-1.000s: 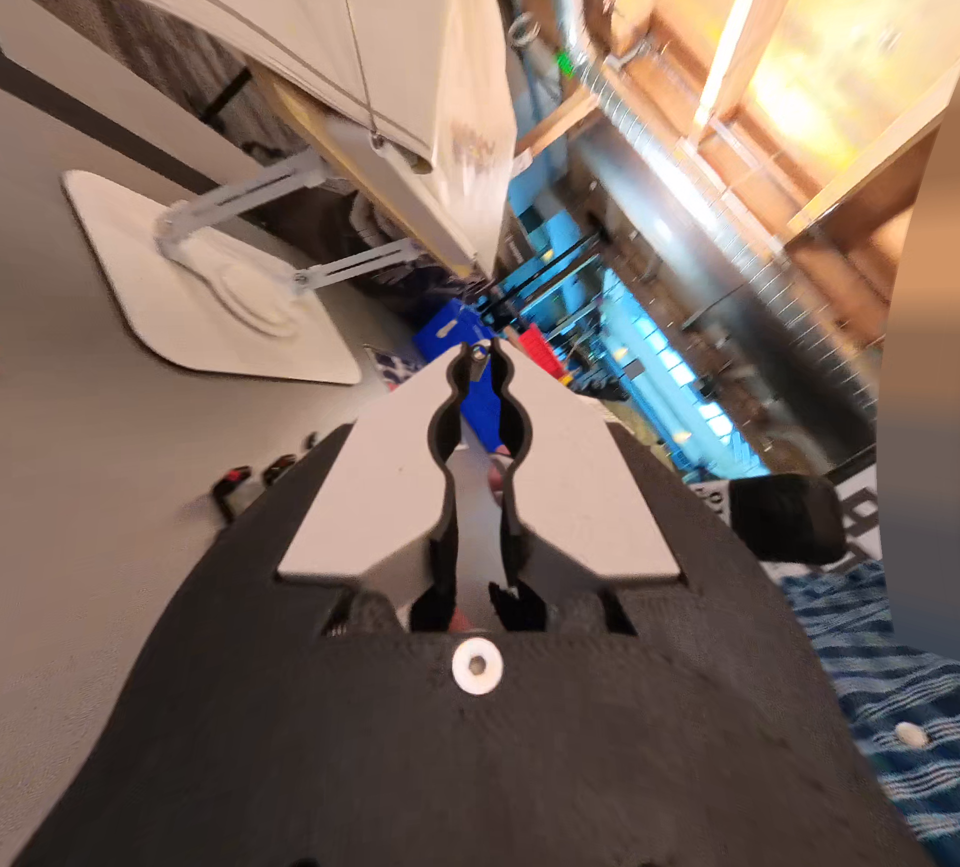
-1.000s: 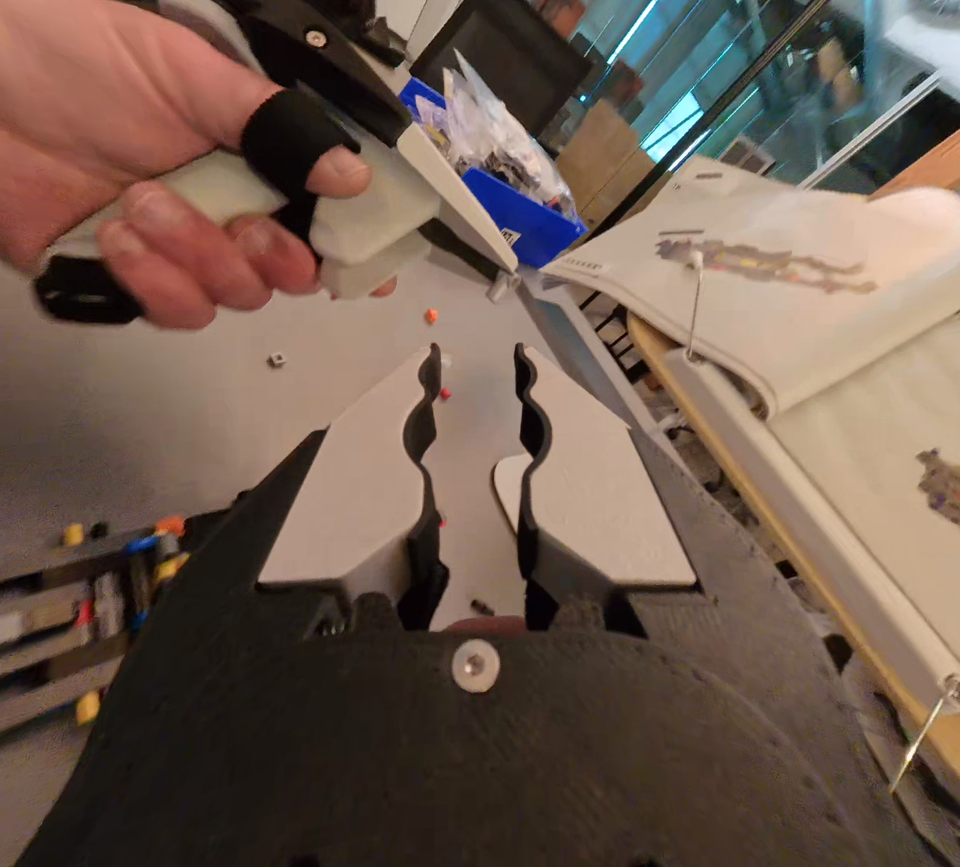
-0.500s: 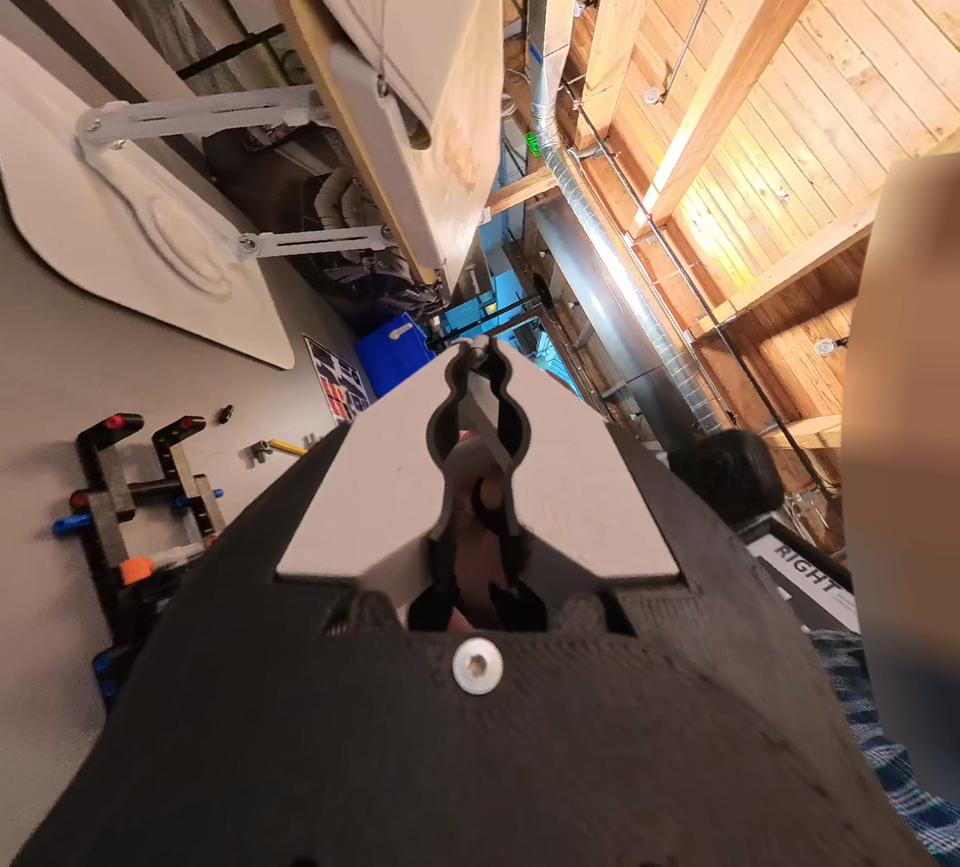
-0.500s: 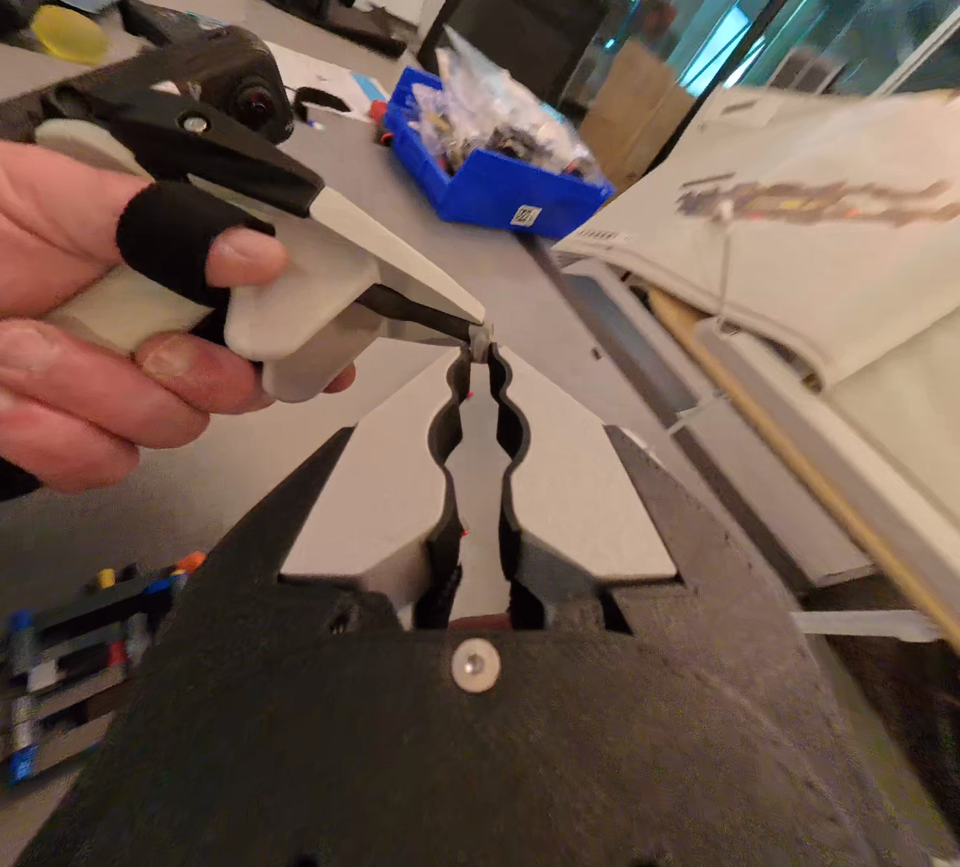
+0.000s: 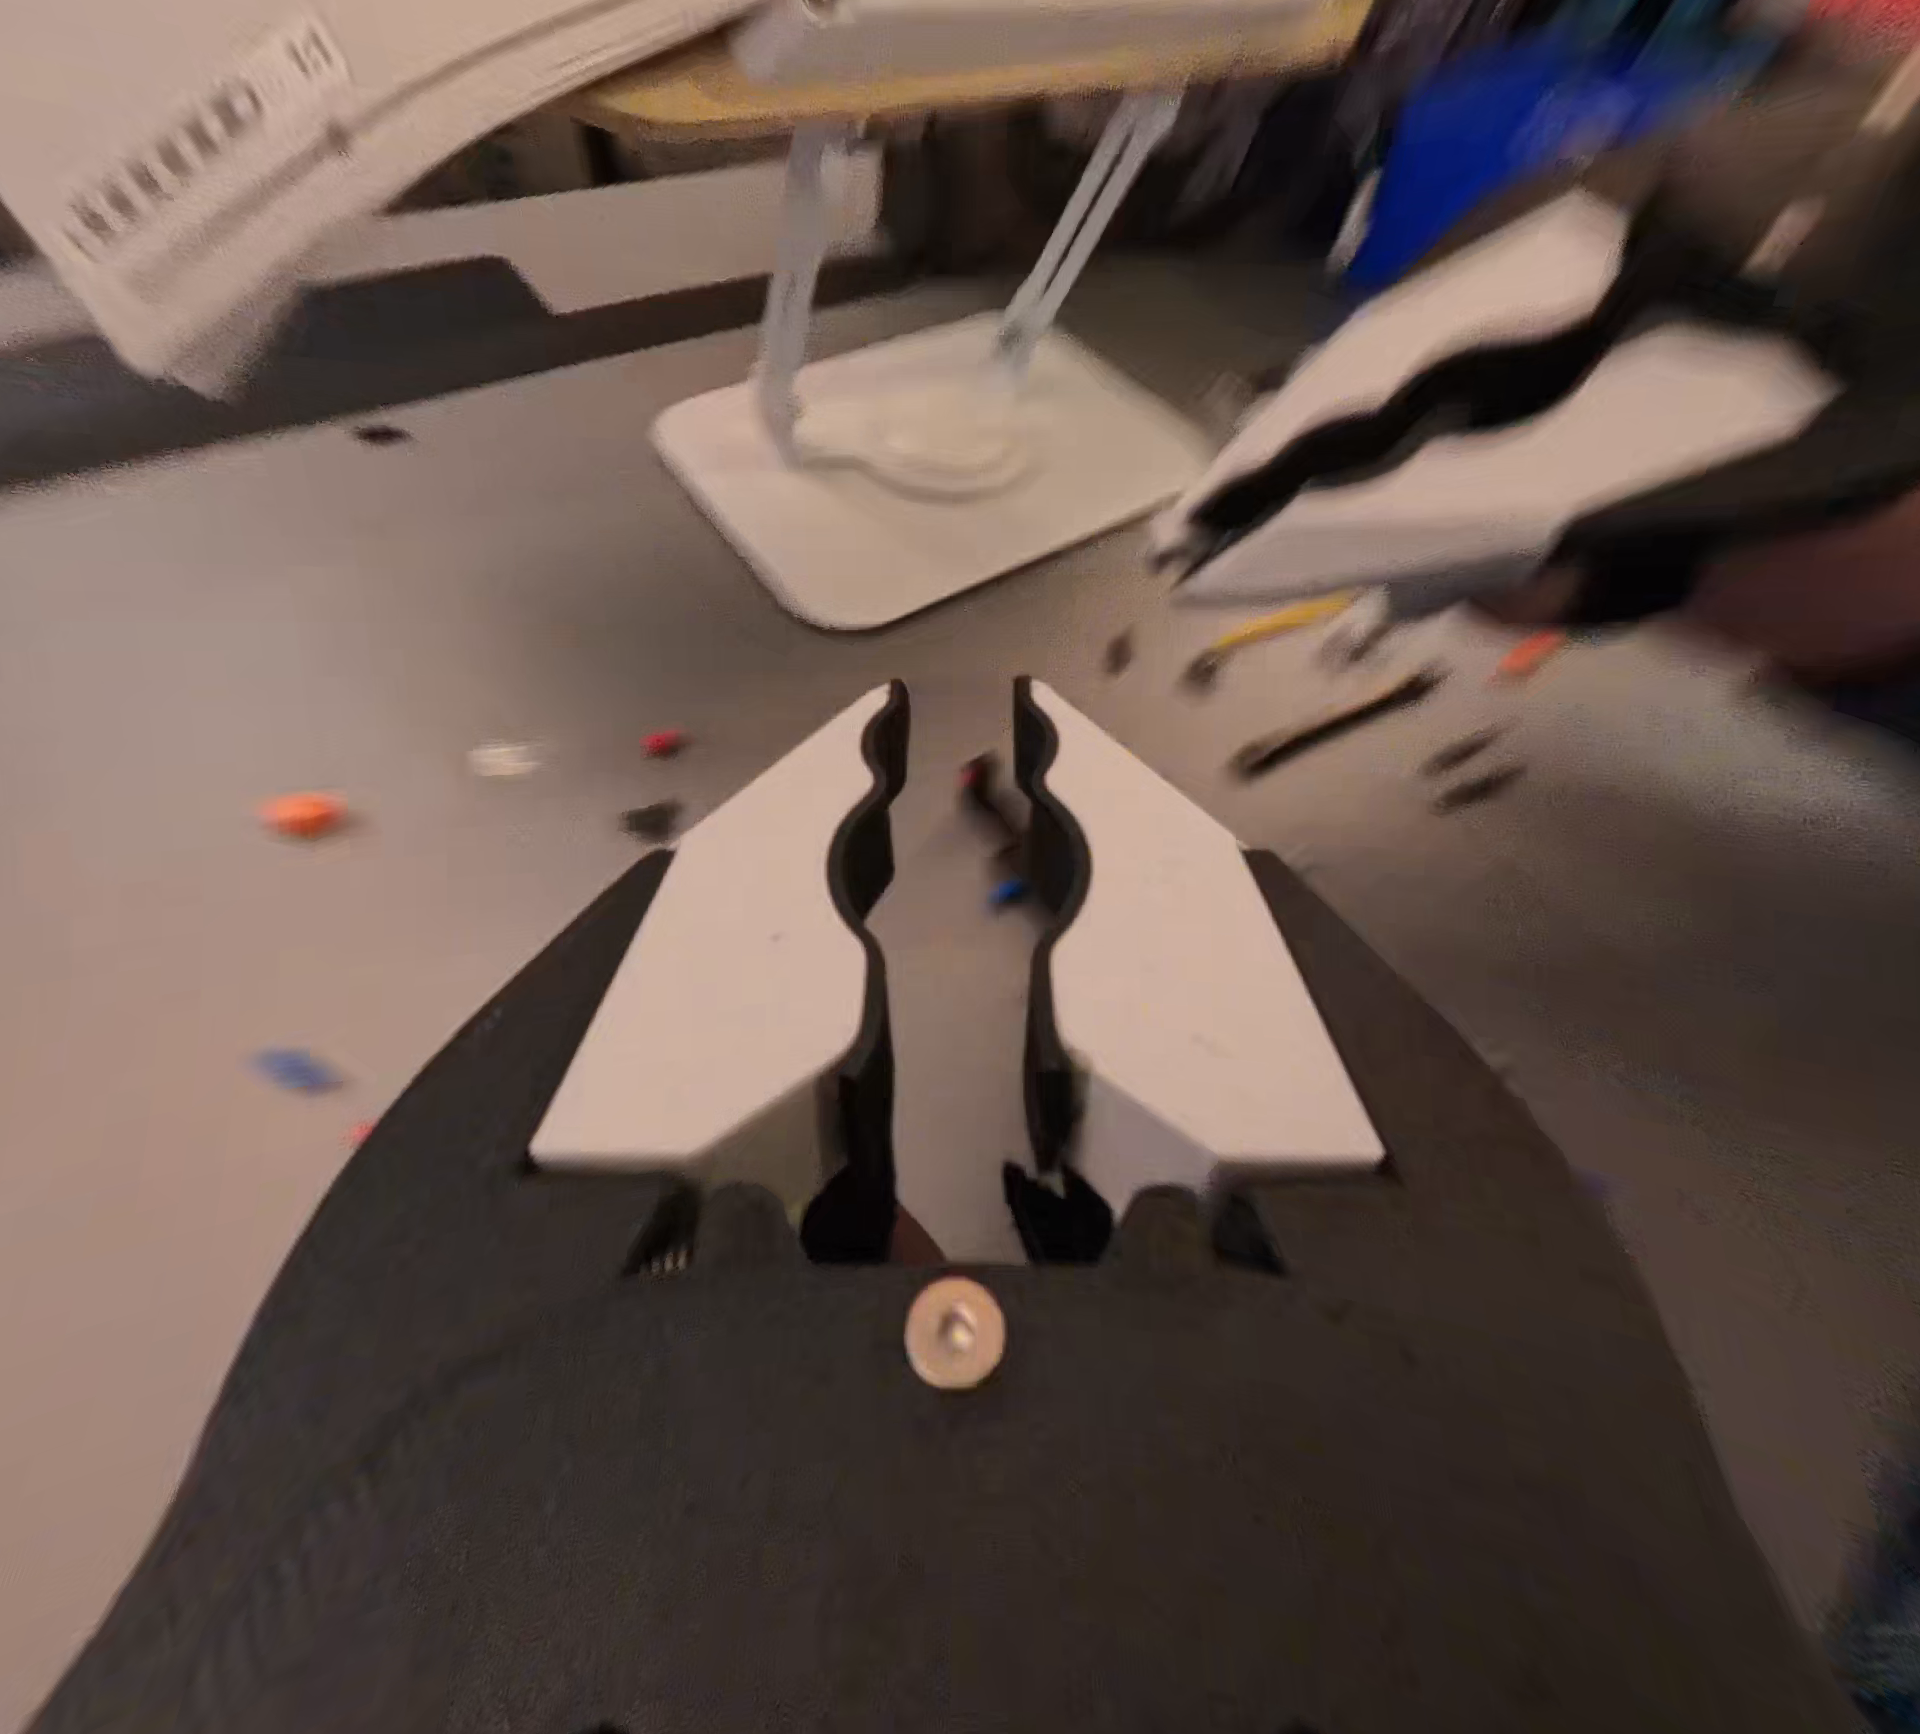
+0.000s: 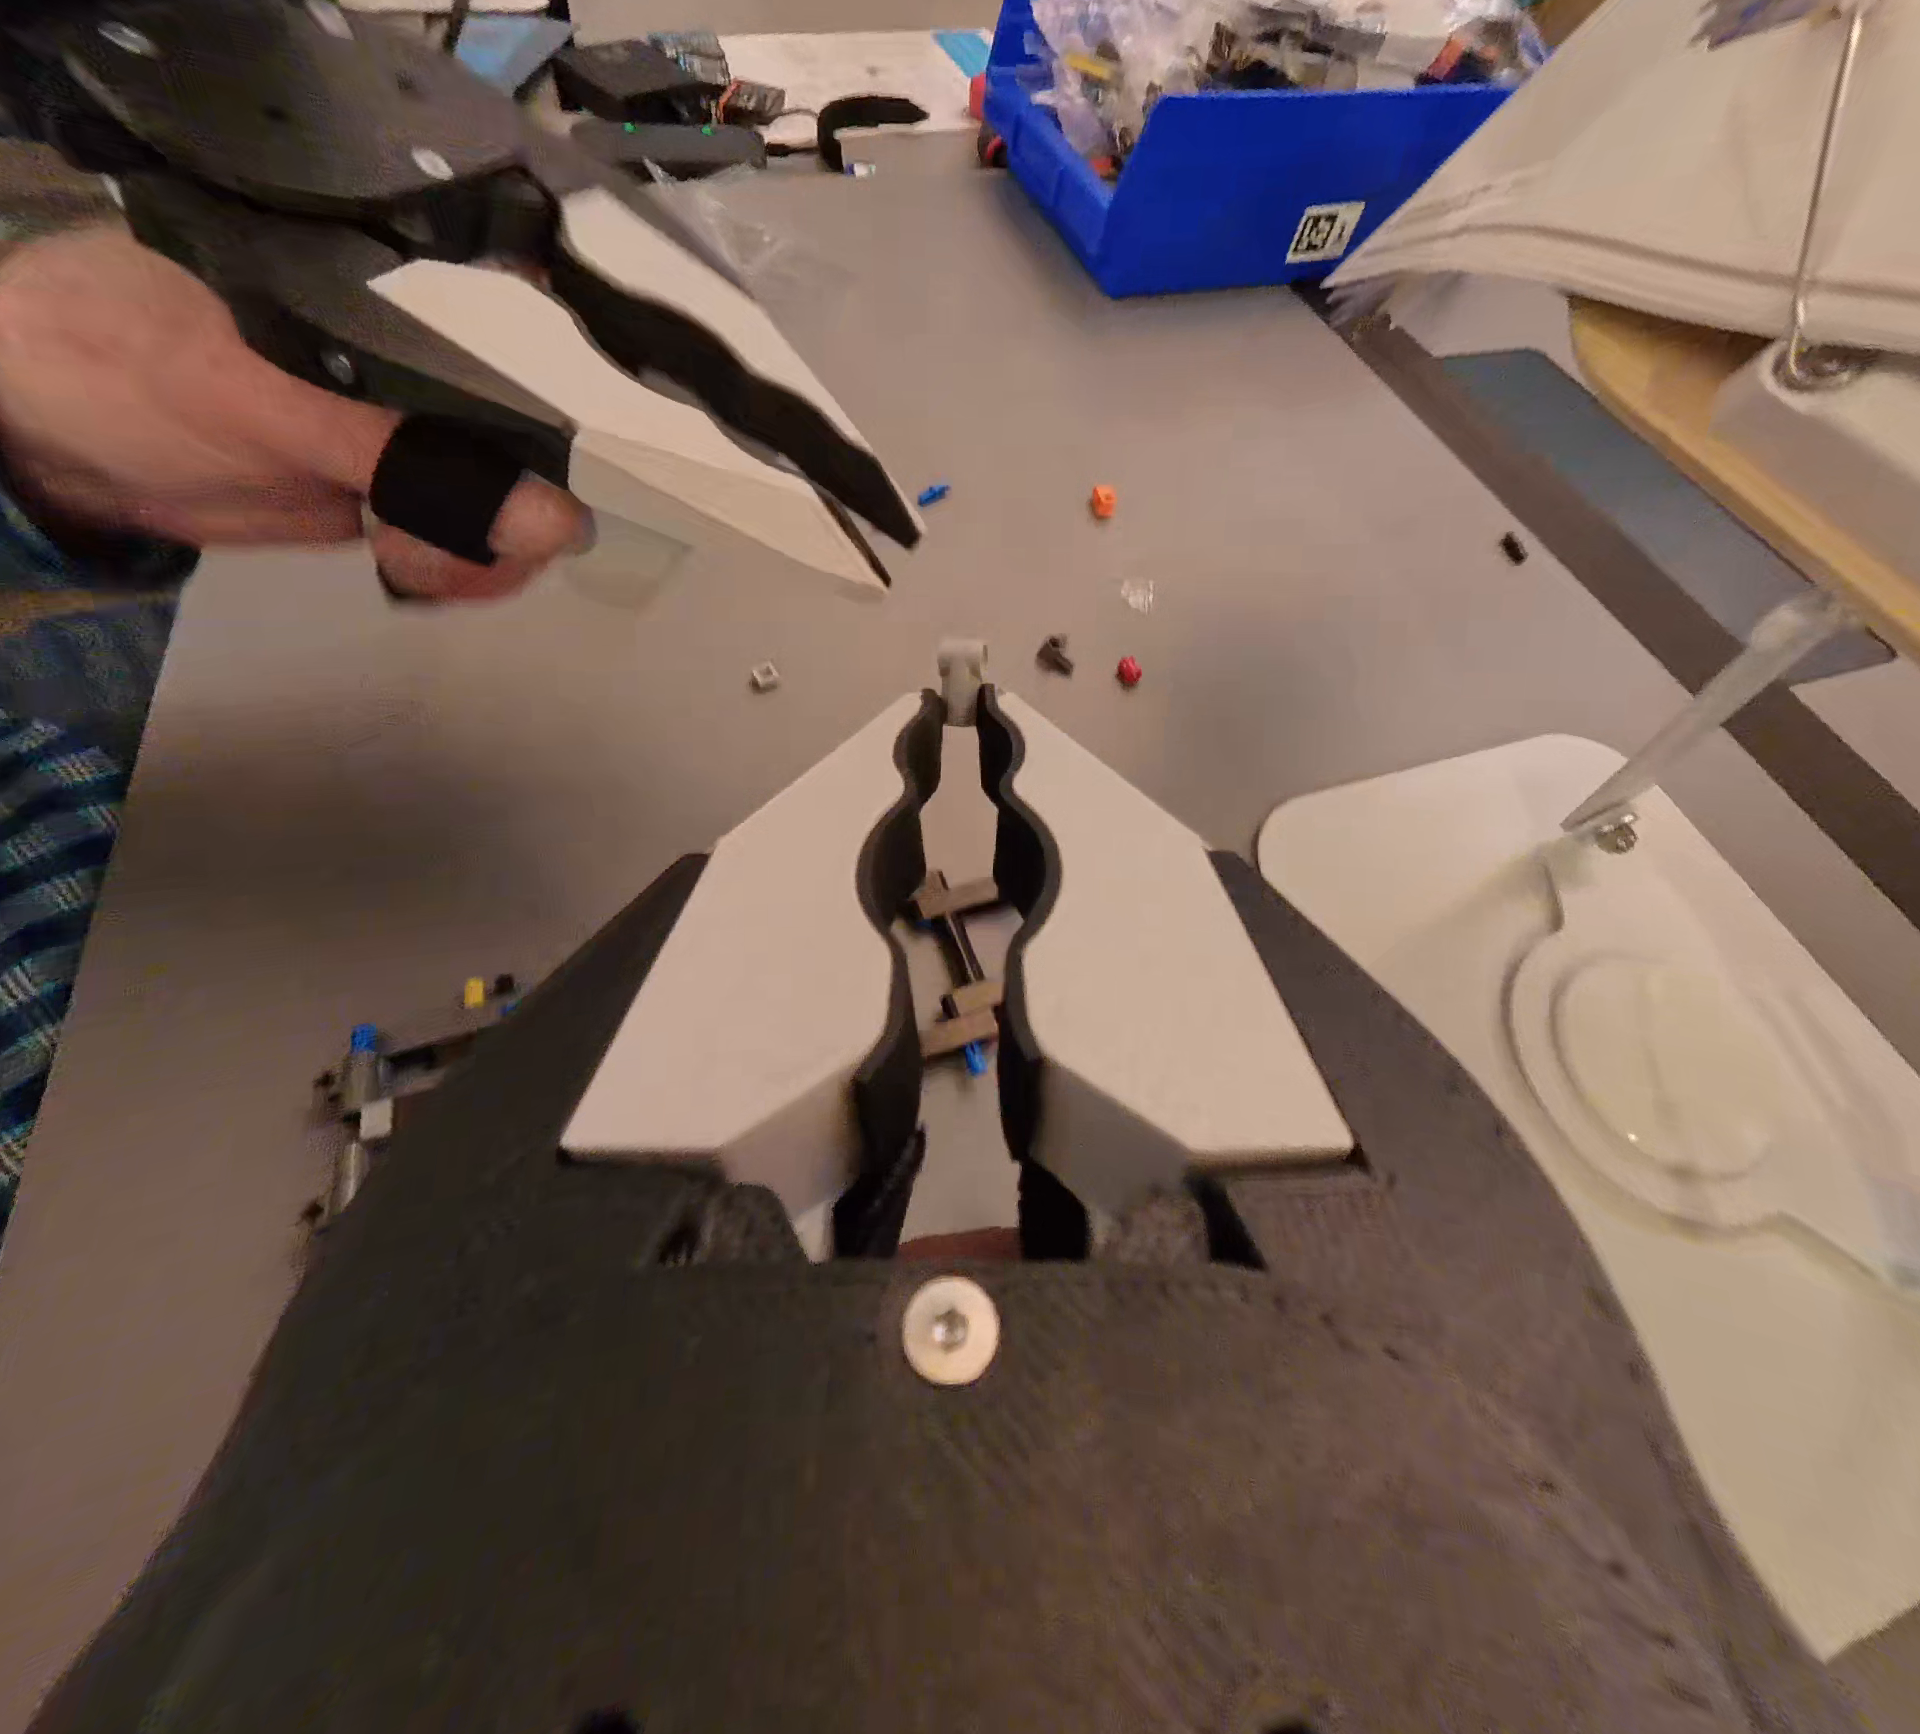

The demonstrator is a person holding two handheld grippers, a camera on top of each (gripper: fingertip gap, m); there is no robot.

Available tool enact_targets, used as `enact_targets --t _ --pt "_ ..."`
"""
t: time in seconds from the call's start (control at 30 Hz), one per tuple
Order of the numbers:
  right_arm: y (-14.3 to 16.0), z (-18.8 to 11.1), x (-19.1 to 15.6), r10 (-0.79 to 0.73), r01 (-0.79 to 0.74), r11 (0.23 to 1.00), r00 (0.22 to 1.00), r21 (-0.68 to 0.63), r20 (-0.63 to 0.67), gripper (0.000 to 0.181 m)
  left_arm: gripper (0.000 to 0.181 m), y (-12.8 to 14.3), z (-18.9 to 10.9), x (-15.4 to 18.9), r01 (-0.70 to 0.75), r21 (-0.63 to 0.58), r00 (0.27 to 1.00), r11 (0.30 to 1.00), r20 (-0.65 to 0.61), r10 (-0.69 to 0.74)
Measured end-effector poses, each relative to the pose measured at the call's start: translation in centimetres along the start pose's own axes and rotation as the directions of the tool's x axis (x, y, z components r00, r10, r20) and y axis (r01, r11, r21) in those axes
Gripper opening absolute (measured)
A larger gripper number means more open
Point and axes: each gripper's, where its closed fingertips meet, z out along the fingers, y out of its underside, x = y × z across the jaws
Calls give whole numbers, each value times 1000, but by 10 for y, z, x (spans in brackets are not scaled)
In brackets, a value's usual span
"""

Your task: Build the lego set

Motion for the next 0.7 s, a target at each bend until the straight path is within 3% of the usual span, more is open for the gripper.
enact_targets --t 0.07,0.1,0.23,0.57,0.7 --pt "5 -4 6 3 -3 1000 1000 -19 0 4 21 11 -2 -17 -254 -157 955 954 115 273" --pt "7 -5 7 4 -4 1000 1000 -29 -1 4 22 16 -4 -25 -313 -226 925 922 146 350" --pt "11 -4 7 -11 11 998 1000 -66 -2 4 24 24 -8 -40 -355 -322 885 878 187 426" --pt "5 0 -14 -74 79 994 995 -74 68 4 25 20 -17 -27 -377 -243 901 894 129 415" --pt "-3 1 -24 -124 129 990 988 -56 88 4 24 11 -24 -7 -267 -136 963 954 -2 269"
